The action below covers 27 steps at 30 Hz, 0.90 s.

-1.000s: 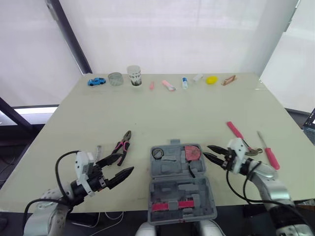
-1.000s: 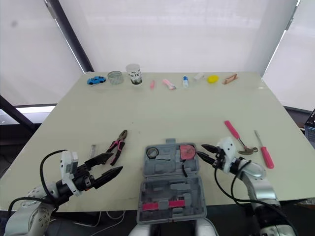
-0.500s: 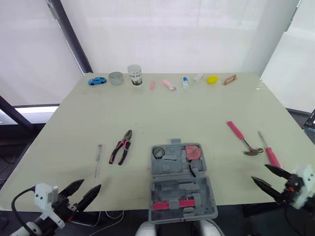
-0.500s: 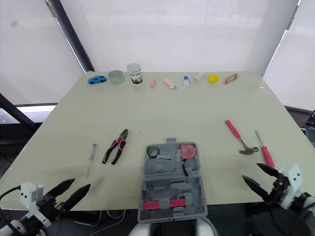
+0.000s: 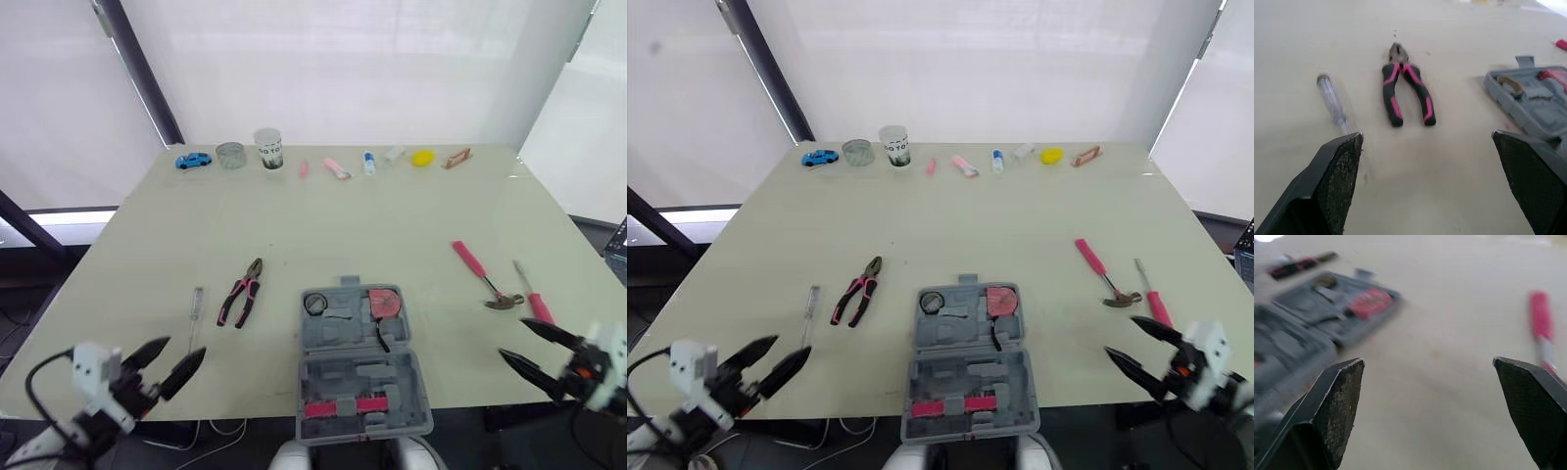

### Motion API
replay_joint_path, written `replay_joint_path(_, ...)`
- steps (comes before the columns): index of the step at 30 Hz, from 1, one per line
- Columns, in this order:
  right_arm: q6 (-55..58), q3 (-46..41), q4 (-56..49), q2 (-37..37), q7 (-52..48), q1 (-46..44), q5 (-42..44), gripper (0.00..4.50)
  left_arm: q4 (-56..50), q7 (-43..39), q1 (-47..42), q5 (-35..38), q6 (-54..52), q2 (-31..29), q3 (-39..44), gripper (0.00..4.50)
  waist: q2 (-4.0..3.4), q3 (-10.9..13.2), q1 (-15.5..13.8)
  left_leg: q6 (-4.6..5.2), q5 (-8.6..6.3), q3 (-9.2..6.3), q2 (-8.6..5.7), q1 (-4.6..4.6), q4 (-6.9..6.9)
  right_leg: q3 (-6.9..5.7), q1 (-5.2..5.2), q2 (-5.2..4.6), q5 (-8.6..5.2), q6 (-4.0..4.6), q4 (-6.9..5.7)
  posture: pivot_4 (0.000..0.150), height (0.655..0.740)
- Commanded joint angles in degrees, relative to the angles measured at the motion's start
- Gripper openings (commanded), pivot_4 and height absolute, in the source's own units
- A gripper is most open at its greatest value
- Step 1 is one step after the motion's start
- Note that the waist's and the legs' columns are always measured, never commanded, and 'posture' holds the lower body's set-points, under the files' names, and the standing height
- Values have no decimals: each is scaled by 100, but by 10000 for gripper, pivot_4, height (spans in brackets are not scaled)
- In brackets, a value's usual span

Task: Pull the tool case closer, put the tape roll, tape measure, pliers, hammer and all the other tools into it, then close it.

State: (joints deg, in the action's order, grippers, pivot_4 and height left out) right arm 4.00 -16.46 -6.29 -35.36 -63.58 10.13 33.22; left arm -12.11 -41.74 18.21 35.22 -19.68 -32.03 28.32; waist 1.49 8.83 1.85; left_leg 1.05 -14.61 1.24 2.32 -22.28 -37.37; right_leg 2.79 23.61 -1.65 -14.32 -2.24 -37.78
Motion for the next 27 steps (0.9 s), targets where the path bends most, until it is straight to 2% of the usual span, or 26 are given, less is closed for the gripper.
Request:
replay_joint_path(1,262,203,-545,-73,-31,-307,211,44286,-472,806,-351,23,-893,-193,-100,45000,1,0,-13,0,0,-1,-2,0,-1,0,-1,1,1,0,-2,1500,7400)
replay_joint_path(5,526,665,-774,-217,-293,-1104,264,44286,-463,1684,-1428,-22,-2188,-404,-523,45000,4,3,-40,0,0,-13,-10,-16,-1,-10,4,3,23,-5,2,1500,7400)
replay_joint_path(14,850,1010,-637,-259,-546,-2018,327,44286,170,2881,-3282,-674,-3456,-133,-1385,45000,10,8,-119,-1,1,-24,-20,-35,-5,-34,5,10,26,-1,1,1500,7400)
replay_joint_path(20,834,1077,-587,-198,-486,-2104,265,44286,939,3280,-4040,-1262,-3612,227,-1927,45000,15,11,-118,-2,1,-29,-26,-42,-11,-39,4,8,27,-1,-1,1500,7400)
replay_joint_path(27,839,1096,-726,-142,-361,-1978,231,44286,1662,3421,-4413,-1817,-3416,521,-2241,45000,15,11,-116,-3,2,-29,-28,-41,-12,-42,4,10,27,0,-6,1500,7400)
